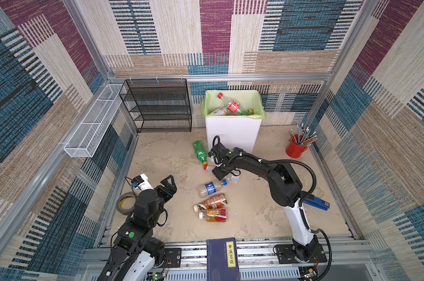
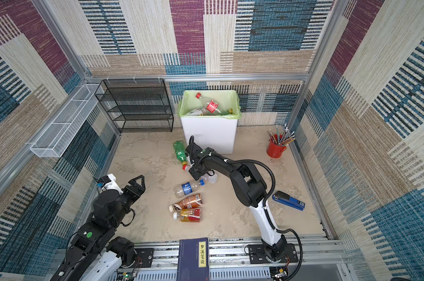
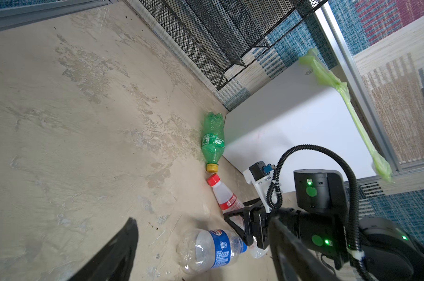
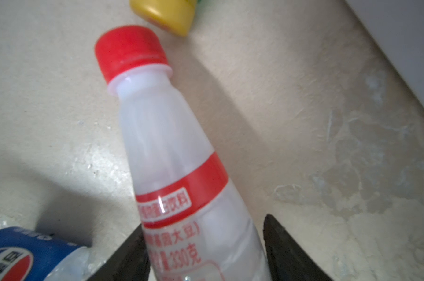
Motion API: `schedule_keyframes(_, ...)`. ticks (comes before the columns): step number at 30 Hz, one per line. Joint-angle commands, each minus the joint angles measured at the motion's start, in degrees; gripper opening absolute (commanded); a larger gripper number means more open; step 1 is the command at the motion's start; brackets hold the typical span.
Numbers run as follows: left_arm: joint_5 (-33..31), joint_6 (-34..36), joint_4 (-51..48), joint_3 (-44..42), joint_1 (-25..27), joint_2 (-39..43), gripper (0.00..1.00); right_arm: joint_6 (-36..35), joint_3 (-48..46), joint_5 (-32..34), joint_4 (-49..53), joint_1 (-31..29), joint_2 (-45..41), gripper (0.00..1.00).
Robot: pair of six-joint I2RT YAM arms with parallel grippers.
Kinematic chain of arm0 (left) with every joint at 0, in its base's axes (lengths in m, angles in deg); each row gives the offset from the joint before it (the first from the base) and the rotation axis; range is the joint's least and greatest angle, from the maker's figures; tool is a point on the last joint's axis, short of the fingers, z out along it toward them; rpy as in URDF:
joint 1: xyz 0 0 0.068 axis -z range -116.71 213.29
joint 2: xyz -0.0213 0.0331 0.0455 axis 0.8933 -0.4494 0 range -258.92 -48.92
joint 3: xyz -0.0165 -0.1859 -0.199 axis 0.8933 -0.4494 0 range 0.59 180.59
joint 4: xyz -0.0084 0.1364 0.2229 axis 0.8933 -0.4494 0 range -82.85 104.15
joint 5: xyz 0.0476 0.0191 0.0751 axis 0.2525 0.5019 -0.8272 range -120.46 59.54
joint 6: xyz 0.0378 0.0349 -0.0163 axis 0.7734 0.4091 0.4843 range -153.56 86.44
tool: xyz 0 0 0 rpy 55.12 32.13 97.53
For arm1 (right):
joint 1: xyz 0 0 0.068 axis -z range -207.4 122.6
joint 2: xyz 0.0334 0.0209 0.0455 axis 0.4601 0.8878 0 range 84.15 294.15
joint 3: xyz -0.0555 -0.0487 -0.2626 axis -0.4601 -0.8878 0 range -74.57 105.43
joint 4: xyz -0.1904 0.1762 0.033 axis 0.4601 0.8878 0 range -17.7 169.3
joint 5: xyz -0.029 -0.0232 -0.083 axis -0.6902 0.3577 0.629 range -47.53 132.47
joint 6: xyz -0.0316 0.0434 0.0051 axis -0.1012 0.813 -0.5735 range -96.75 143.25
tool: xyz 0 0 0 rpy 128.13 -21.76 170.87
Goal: Throw the plastic bottles in the bin
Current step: 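Lower right gripper onto the white-red milk bottle and close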
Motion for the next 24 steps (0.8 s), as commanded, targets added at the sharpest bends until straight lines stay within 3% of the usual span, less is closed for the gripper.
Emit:
schedule_keyframes(1,-1.36,-0.42,-1.10,-0.23,-0.01,0.44,0.85,1.09,-0.33,1.35,0.73,0.65,-0.25,0.65)
schedule_keyframes(12,-1.57,-0.16,-0.84,-0.88,0.00,0.48,0.86,3.04,-6.69,-0.43,-0.26,1.20,-7.29,0.56)
schedule_keyframes(19,-1.02,0.10,0.74,-1.23,0.00,-0.48,0.86,8.72,-17.32,-3.55,-7.62,1.53,-20.81,0.55)
schedule_keyframes(24,0.19,0.54,2.87,-0.76,0.00,-2.57,0.85,14.63,-30.01,-7.28,-17.58,2.30,-32.71,0.54)
